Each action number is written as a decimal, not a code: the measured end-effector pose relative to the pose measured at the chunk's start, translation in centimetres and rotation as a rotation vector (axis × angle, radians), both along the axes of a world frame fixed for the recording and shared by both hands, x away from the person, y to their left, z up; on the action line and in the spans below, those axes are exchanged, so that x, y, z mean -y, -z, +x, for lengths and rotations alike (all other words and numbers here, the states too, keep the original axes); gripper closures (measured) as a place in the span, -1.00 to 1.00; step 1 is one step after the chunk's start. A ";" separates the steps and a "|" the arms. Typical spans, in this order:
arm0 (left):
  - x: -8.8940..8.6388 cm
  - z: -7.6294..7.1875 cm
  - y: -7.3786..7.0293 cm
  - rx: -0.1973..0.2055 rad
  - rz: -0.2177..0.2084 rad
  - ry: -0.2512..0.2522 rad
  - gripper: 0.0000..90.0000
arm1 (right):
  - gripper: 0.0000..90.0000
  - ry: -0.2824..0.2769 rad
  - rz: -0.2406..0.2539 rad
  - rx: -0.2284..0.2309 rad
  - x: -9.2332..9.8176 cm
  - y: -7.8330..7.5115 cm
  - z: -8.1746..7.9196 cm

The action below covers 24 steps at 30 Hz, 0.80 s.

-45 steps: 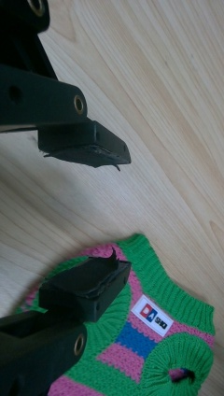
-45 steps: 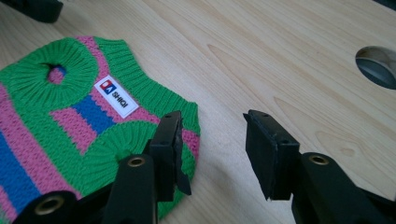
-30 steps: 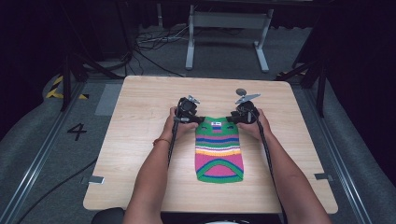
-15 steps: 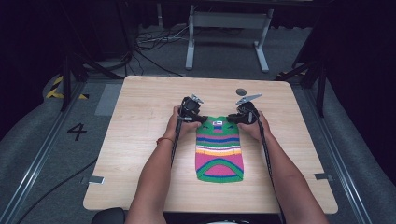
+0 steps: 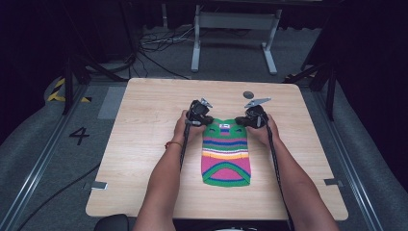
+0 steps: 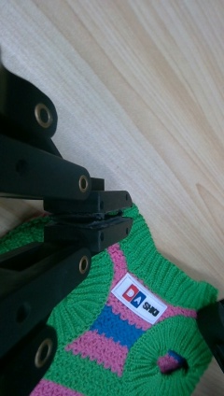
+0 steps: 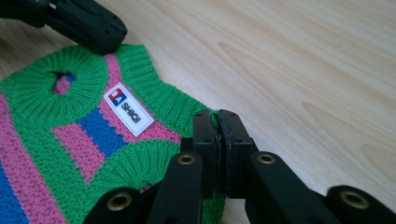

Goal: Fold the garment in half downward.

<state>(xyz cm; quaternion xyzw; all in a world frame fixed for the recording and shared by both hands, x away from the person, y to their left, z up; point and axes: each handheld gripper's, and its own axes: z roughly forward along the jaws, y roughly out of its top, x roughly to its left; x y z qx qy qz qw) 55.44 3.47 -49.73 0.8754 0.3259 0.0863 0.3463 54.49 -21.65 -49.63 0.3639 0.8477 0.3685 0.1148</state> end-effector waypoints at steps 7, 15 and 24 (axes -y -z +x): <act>0.8 0.3 -1.0 0.077 0.041 -0.022 0.93 | 0.94 0.015 0.015 0.040 0.5 -1.1 0.4; 1.3 0.4 -3.4 0.155 0.050 -0.018 0.93 | 0.94 0.015 0.037 0.104 0.5 -3.0 0.3; 1.1 0.3 -4.9 0.197 0.069 -0.023 0.93 | 0.94 0.011 0.024 0.178 0.6 -4.7 0.0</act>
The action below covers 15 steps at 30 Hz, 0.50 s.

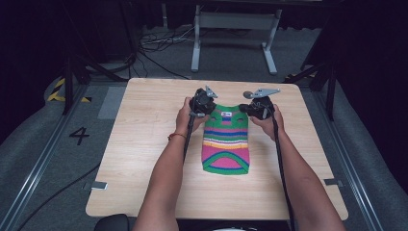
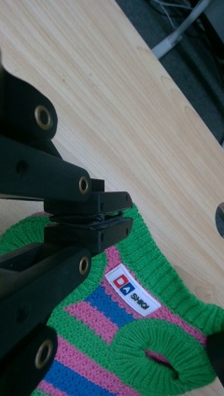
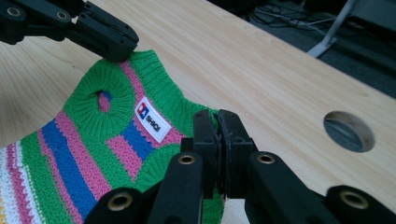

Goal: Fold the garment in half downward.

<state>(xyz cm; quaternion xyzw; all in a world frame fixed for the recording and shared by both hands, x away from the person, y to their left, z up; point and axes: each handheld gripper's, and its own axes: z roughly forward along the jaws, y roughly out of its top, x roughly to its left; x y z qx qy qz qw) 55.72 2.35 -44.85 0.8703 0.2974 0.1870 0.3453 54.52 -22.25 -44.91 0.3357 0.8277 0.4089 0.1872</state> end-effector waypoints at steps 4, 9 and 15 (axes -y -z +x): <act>0.4 -0.2 -0.6 0.021 -0.004 0.011 0.93 | 0.94 -0.007 -0.005 0.024 -0.2 -0.6 -0.1; 0.2 -0.8 -1.1 0.040 -0.017 0.031 0.93 | 0.94 -0.039 0.011 0.039 -0.3 -1.5 -0.5; -0.9 -2.2 -1.6 0.060 -0.024 0.062 0.92 | 0.94 -0.102 0.032 0.046 0.0 -2.1 -1.8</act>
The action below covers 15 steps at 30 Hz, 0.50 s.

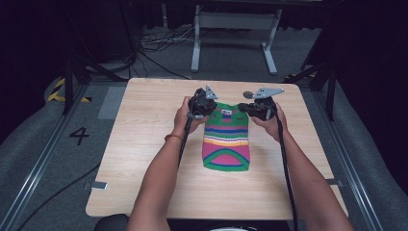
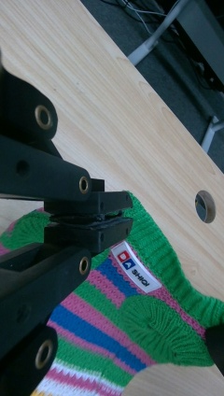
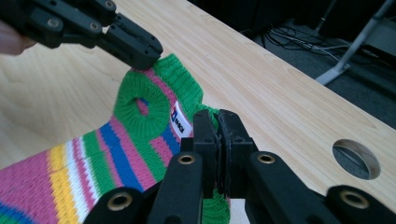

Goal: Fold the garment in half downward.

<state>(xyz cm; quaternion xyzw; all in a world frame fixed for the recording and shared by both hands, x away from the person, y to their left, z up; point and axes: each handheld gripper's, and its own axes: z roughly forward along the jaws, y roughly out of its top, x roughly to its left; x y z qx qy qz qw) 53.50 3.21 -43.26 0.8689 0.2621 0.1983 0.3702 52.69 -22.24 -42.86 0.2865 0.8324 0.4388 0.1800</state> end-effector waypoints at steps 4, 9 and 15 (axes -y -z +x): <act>-0.5 -0.7 -0.2 0.009 -0.024 0.016 0.92 | 0.94 -0.029 0.001 0.010 0.1 -0.3 -1.0; -0.6 -2.2 -0.2 0.017 -0.013 0.067 0.92 | 0.93 -0.057 -0.003 0.011 0.3 -0.1 -2.0; -1.1 -3.5 0.1 0.019 -0.022 0.113 0.92 | 0.94 -0.088 0.001 0.002 0.8 0.3 -3.1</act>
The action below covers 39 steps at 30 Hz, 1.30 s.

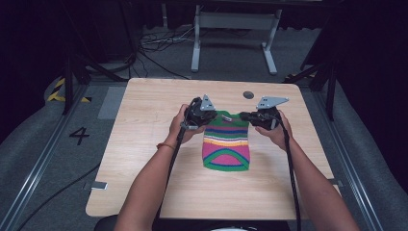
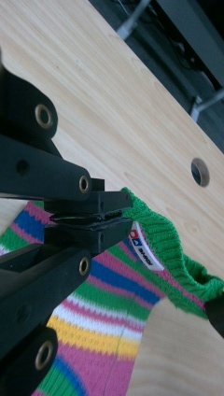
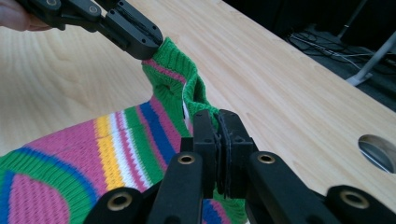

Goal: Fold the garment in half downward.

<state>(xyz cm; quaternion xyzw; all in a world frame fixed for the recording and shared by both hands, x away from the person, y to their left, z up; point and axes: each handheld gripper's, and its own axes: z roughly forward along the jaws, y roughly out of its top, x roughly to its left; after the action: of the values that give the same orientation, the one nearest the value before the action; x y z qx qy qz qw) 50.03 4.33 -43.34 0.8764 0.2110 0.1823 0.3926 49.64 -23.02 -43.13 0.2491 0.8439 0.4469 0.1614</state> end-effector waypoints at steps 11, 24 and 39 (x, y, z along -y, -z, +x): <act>-0.7 -2.6 -0.1 0.000 -0.002 0.083 0.92 | 0.94 -0.075 -0.024 -0.006 0.5 0.1 -2.4; -1.4 -5.2 0.9 -0.008 0.036 0.158 0.92 | 0.94 -0.141 -0.041 -0.021 0.9 0.5 -5.3; -1.8 -8.2 1.5 0.001 0.095 0.246 0.92 | 0.93 -0.236 -0.100 -0.032 0.1 1.1 -8.6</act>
<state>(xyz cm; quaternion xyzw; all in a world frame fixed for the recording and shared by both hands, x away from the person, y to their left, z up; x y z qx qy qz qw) 41.79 6.17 -44.80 0.9131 0.0929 0.1430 0.3703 41.00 -23.17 -44.20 0.1467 0.8911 0.4160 0.1066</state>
